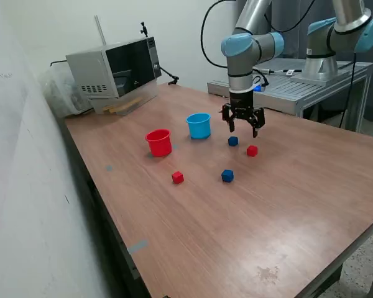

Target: Place red objects in the red bin, and blue objects in the blue bin.

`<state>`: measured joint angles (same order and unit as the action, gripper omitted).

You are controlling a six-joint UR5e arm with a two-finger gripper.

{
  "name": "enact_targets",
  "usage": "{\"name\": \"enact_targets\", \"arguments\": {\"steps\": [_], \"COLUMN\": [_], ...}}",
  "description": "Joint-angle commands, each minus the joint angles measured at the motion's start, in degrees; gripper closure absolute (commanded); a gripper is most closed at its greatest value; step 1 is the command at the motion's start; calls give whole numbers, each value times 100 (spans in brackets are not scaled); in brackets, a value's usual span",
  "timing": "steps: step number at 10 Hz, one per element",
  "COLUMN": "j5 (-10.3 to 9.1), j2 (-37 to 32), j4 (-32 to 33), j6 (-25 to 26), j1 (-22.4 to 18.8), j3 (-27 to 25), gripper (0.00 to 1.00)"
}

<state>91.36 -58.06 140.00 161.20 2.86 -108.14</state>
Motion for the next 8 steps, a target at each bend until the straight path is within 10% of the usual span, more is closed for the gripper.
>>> {"name": "enact_targets", "arguments": {"steps": [1,8], "j5": [-13,-13], "j2": [198,347], "j4": [10,203], "j6": [-159,-159], "j1": [4,57], "j3": [179,373], "gripper": [0,0]}}
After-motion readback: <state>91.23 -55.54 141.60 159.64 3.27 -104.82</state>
